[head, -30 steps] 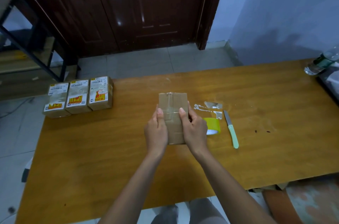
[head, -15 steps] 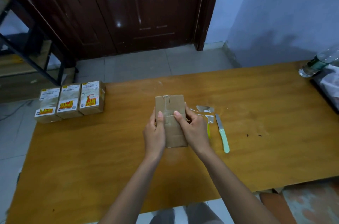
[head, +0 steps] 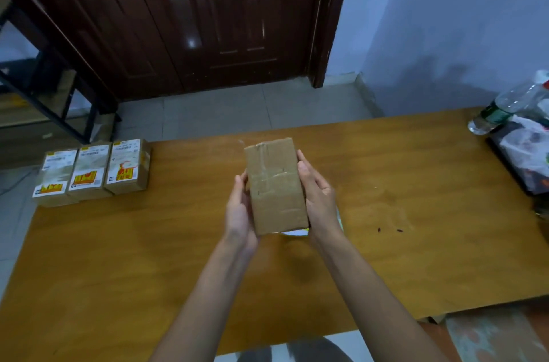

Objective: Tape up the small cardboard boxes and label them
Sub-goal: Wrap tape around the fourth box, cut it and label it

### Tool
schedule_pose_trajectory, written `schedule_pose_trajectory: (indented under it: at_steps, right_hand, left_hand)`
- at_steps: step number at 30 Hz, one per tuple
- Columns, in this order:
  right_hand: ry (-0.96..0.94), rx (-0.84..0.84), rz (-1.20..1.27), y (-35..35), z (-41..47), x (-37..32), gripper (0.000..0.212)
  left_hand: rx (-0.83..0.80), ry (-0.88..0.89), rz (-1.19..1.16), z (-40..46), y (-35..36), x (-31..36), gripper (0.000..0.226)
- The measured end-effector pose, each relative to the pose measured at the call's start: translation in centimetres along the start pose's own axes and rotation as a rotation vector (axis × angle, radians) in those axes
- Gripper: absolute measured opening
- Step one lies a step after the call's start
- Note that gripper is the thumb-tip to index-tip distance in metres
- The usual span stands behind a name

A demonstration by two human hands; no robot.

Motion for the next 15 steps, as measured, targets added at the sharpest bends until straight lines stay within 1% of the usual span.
schedule_pose_trajectory:
  at_steps: [2, 3, 5, 7, 9, 12, 15]
  right_hand:
    - [0.005, -0.048, 0.027, -0.2, 0.3, -0.5, 0.045]
    - [-0.004, -0.046, 0.029, -0.3, 0.3, -0.6, 0.044]
    - [-0.037, -0.008, 0.027, -0.7, 0.4, -0.7, 0.036]
    - [-0.058, 0.020, 0.011, -1.0, 0.7, -0.7, 0.028]
    - [-0.070, 0.019, 0.003, -1.5, 0.8, -0.7, 0.025]
    - [-0.086, 0.001, 0.012, -2.3, 1.0, -0.9, 0.024]
    - [-0.079, 0.011, 0.021, -2.6, 1.0, -0.6, 0.024]
  left_hand:
    - [0.004, -0.054, 0.006, 0.1, 0.4, 0.1, 0.061]
    - [-0.006, -0.080, 0.016, 0.2, 0.7, 0.0, 0.062]
    - [-0.022, -0.108, 0.003, 0.2, 1.3, -0.2, 0.061]
    - [0.002, -0.110, -0.009, 0.1, 1.7, -0.4, 0.060]
    - [0.023, -0.107, -0.022, -0.2, 2.1, -0.6, 0.059]
    - [0.050, -0.077, -0.002, -0.7, 2.6, -0.6, 0.052]
    - [0.103, -0.032, 0.089, -0.7, 2.7, -0.2, 0.038]
Point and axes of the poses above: each hand's wrist, its own z-axis towards the middle knuckle, its own y-axis out of the palm, x = y × z, the point moved 4 cm from there along z, towards the middle knuckle, and after that the axes turned 7 degrees about -x, right-handed, at the moved point
